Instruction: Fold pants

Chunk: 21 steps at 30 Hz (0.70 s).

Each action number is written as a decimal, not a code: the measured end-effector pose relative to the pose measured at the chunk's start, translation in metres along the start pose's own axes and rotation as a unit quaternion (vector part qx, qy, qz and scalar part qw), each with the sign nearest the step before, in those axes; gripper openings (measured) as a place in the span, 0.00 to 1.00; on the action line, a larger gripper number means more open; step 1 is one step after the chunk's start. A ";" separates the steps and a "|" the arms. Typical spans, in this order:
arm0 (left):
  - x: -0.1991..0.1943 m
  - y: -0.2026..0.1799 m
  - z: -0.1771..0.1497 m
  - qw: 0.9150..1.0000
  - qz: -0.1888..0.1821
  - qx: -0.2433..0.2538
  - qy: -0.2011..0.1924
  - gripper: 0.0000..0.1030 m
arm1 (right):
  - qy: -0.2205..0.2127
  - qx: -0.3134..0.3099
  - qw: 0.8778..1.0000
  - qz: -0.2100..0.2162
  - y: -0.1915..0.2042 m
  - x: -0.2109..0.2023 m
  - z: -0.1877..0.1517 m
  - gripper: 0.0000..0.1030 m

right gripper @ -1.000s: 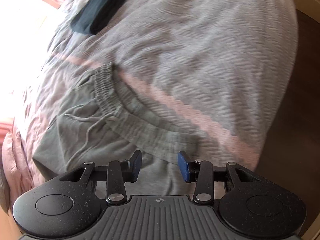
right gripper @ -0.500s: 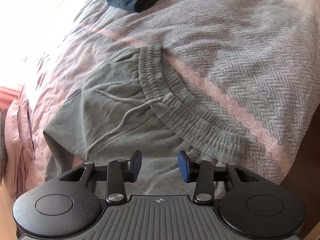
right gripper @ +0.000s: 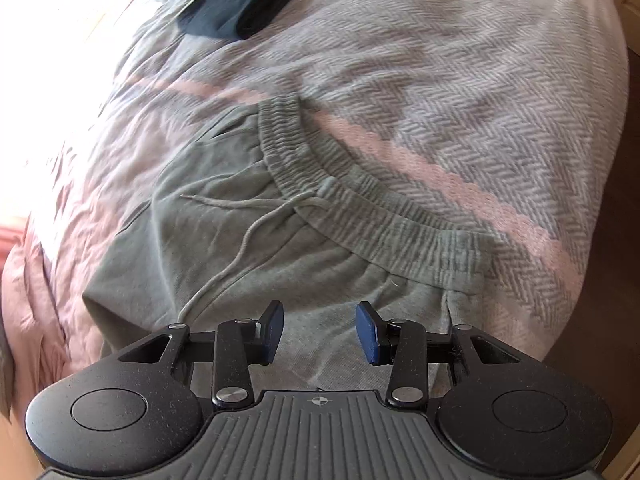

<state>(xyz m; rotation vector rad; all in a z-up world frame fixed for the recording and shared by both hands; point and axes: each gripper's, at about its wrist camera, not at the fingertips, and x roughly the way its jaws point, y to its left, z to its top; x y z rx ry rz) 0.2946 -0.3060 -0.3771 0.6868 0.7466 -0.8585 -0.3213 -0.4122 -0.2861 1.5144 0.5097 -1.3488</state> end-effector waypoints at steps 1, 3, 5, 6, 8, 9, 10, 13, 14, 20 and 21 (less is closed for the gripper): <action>-0.010 0.005 0.013 0.999 0.019 0.024 -0.039 0.06 | -0.003 0.005 1.000 -0.002 0.000 0.001 0.000 0.36; -0.037 0.018 0.041 0.987 0.075 0.081 -0.118 0.06 | -0.008 0.019 1.000 -0.004 0.003 0.004 0.000 0.36; -0.065 0.033 0.063 0.964 0.129 0.135 -0.192 0.06 | -0.008 0.031 0.999 0.002 0.009 0.007 -0.002 0.36; -0.074 0.043 0.075 0.948 0.158 0.165 -0.223 0.06 | -0.007 0.033 0.999 0.007 0.014 0.010 -0.003 0.36; -0.078 0.061 0.090 0.925 0.192 0.211 -0.253 0.06 | -0.004 0.028 1.000 0.014 0.026 0.015 -0.005 0.36; -0.072 0.067 0.091 0.908 0.215 0.245 -0.262 0.10 | 0.000 0.023 1.000 0.017 0.032 0.018 -0.007 0.36; -0.061 0.071 0.089 0.895 0.231 0.274 -0.265 0.17 | 0.004 0.016 1.000 0.020 0.038 0.021 -0.009 0.36; -0.007 0.087 0.080 0.902 0.242 0.310 -0.177 0.51 | 0.022 -0.005 0.999 0.026 0.054 0.031 -0.019 0.36; 0.010 0.092 0.074 0.918 0.222 0.299 -0.137 0.51 | 0.027 -0.012 0.999 0.026 0.057 0.034 -0.021 0.36; 0.047 0.086 0.020 0.956 0.192 0.221 0.001 0.78 | 0.036 -0.025 0.999 0.007 0.052 0.036 -0.026 0.36; 0.052 0.084 0.009 0.950 0.195 0.243 0.015 0.79 | 0.036 -0.019 0.999 0.005 0.047 0.034 -0.024 0.36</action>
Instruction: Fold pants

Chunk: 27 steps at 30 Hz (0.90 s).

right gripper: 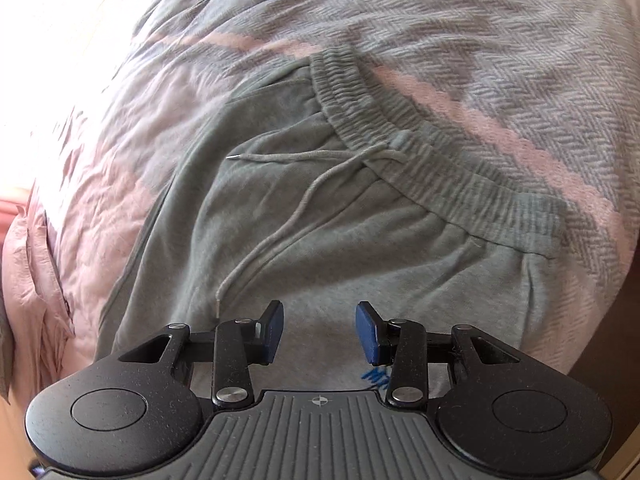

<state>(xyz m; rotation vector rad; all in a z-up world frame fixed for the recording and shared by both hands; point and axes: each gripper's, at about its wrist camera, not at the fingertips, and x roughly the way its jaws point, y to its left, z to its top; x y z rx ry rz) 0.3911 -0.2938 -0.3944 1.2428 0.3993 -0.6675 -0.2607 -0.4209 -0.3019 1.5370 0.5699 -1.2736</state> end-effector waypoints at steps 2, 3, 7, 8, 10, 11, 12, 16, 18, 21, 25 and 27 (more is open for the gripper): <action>0.000 -0.016 -0.014 0.998 -0.003 0.057 0.020 0.78 | -0.003 0.012 1.000 -0.012 -0.009 -0.005 0.003 0.36; -0.002 -0.020 -0.022 0.996 -0.012 0.081 0.018 0.78 | -0.006 0.019 1.000 -0.019 -0.013 -0.010 0.004 0.36; -0.016 -0.002 -0.051 0.980 -0.173 0.090 0.050 0.75 | -0.014 0.042 0.998 -0.034 -0.029 -0.018 0.008 0.36; -0.021 0.008 -0.056 0.974 -0.208 0.077 0.050 0.73 | -0.013 0.046 0.998 -0.040 -0.030 -0.017 0.008 0.36; -0.030 0.040 -0.062 0.968 -0.246 0.000 0.042 0.66 | -0.011 0.053 0.998 -0.045 -0.030 -0.013 0.007 0.36; -0.030 0.061 -0.062 0.964 -0.258 -0.061 0.033 0.66 | -0.007 0.055 0.998 -0.043 -0.027 -0.009 0.006 0.36; -0.025 0.085 -0.060 0.955 -0.263 -0.138 0.023 0.66 | -0.003 0.055 0.998 -0.041 -0.023 -0.005 0.004 0.36; 0.016 0.133 -0.042 0.899 -0.285 -0.333 0.007 0.64 | 0.015 0.024 0.999 -0.041 0.007 0.017 -0.004 0.36; 0.038 0.131 -0.021 0.891 -0.301 -0.340 -0.005 0.62 | 0.023 0.004 0.999 -0.036 0.024 0.029 -0.005 0.36; 0.068 0.107 0.010 0.901 -0.313 -0.299 -0.006 0.58 | 0.032 -0.008 0.999 -0.029 0.038 0.038 -0.006 0.36; 0.100 0.069 0.032 0.910 -0.320 -0.265 0.018 0.58 | 0.033 0.008 0.999 -0.041 0.040 0.044 -0.007 0.36; 0.117 0.048 0.030 0.919 -0.309 -0.239 0.046 0.47 | 0.032 0.017 0.998 -0.055 0.035 0.045 -0.004 0.36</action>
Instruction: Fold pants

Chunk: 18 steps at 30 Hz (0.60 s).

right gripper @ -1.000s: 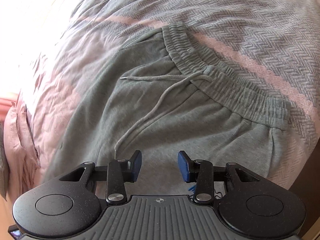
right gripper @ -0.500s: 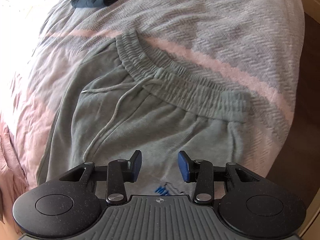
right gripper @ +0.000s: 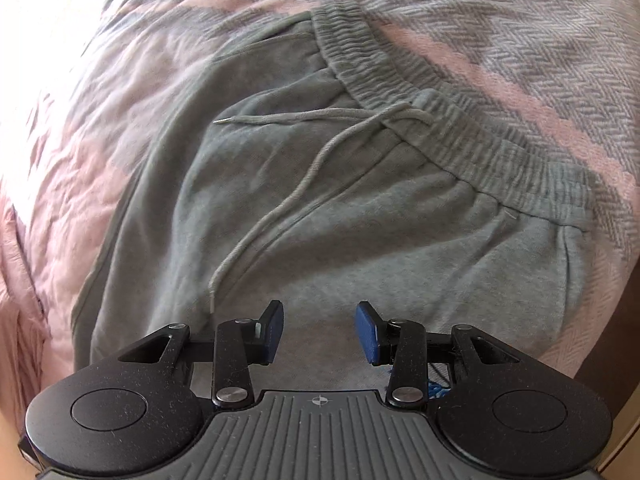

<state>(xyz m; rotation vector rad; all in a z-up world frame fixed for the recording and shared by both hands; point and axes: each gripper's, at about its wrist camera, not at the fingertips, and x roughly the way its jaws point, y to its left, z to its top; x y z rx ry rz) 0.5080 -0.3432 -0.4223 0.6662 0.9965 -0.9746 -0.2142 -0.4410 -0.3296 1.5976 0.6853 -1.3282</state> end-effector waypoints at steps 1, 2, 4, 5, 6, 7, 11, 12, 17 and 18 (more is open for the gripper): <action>0.004 -0.001 -0.004 1.000 0.004 0.005 -0.001 0.34 | -0.001 0.005 1.000 -0.005 -0.002 0.001 0.000 0.36; 0.004 -0.004 -0.007 1.000 0.013 0.009 -0.011 0.30 | -0.001 0.013 1.000 -0.009 -0.004 0.000 0.002 0.36; -0.006 -0.008 -0.011 0.999 0.026 0.018 -0.033 0.24 | -0.003 0.022 1.000 -0.010 -0.008 -0.001 0.004 0.36; -0.016 -0.012 -0.008 0.997 0.040 0.021 -0.060 0.24 | -0.005 0.024 1.000 -0.011 -0.010 -0.003 0.005 0.36; -0.030 -0.012 -0.003 0.994 0.053 0.021 -0.090 0.24 | -0.007 0.024 1.000 -0.014 -0.011 -0.003 0.006 0.36; -0.042 -0.009 0.006 0.991 0.060 0.014 -0.120 0.24 | -0.009 0.025 1.000 -0.016 -0.011 -0.004 0.007 0.36; -0.057 -0.009 0.061 0.981 0.066 0.028 -0.182 0.25 | -0.016 0.030 0.999 -0.014 -0.010 -0.003 0.011 0.36; -0.048 -0.014 0.074 0.980 0.079 0.040 -0.179 0.25 | -0.017 0.030 0.999 -0.010 -0.009 -0.002 0.012 0.36; 0.025 -0.030 0.100 0.984 0.157 0.044 -0.077 0.43 | -0.016 0.005 1.000 0.007 -0.002 0.000 0.015 0.36; 0.028 -0.032 0.097 0.981 0.176 0.041 -0.075 0.53 | -0.020 -0.004 1.000 0.008 -0.002 -0.002 0.015 0.36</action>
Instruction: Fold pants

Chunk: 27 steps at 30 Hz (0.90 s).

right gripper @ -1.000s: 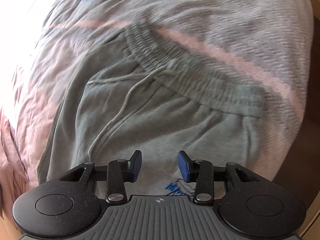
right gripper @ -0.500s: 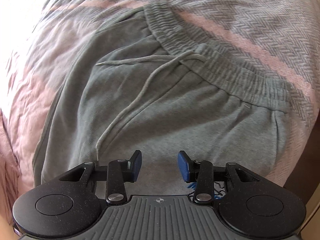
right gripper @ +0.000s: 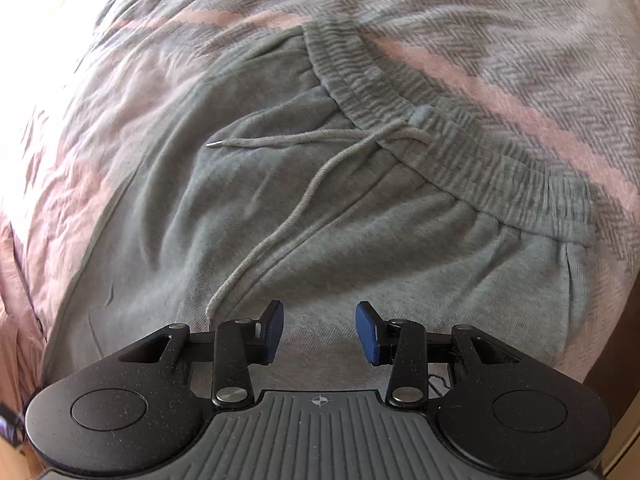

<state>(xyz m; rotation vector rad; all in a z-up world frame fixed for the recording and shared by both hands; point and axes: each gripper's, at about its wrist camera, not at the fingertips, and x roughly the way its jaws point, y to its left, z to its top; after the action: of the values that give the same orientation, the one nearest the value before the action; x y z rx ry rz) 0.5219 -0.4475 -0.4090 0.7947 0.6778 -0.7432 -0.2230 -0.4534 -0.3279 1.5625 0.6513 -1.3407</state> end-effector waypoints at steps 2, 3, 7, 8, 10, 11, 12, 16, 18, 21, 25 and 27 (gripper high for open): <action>-0.004 0.003 -0.004 1.000 0.021 -0.020 -0.001 0.63 | -0.014 -0.015 1.000 0.000 -0.003 -0.007 0.003 0.36; -0.008 0.006 -0.004 0.999 0.028 -0.035 -0.001 0.69 | -0.023 -0.022 1.000 -0.002 -0.007 -0.011 0.006 0.36; -0.030 0.024 -0.001 0.998 0.036 -0.058 0.001 0.85 | -0.059 -0.047 0.997 -0.015 -0.025 -0.021 0.016 0.36; -0.036 0.027 0.002 0.997 0.033 -0.062 0.006 0.87 | -0.066 -0.055 0.996 -0.017 -0.029 -0.023 0.020 0.36; -0.038 0.033 0.007 0.997 0.024 -0.060 0.040 0.89 | -0.082 -0.075 0.994 -0.011 -0.037 -0.027 0.032 0.36; -0.037 0.030 0.010 0.996 0.047 -0.041 0.065 0.89 | -0.088 -0.082 0.993 -0.008 -0.040 -0.027 0.038 0.36; -0.038 0.025 0.012 0.994 0.077 -0.006 0.083 0.89 | -0.092 -0.088 0.992 -0.005 -0.043 -0.027 0.044 0.36; -0.064 0.014 0.003 0.989 0.121 0.053 0.065 0.87 | -0.097 -0.094 0.991 0.016 -0.056 -0.024 0.072 0.36; -0.092 0.020 -0.003 0.994 0.093 -0.017 0.046 0.80 | -0.102 -0.100 0.989 0.044 -0.062 -0.022 0.085 0.36; -0.144 0.012 -0.018 0.994 0.040 -0.098 0.022 0.73 | -0.112 -0.112 0.983 0.089 -0.070 -0.014 0.109 0.36; -0.212 -0.023 -0.049 0.988 -0.026 -0.150 0.002 0.73 | -0.115 -0.120 0.975 0.149 -0.080 0.007 0.150 0.36; -0.236 -0.042 -0.061 0.984 -0.051 -0.173 0.003 0.73 | -0.106 -0.120 0.971 0.177 -0.085 0.019 0.170 0.36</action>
<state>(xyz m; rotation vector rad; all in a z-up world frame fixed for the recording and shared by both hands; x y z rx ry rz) 0.3416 -0.3423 -0.2757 0.4460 0.8318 -0.6913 -0.3667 -0.5739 -0.3651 1.2503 0.3651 -1.0951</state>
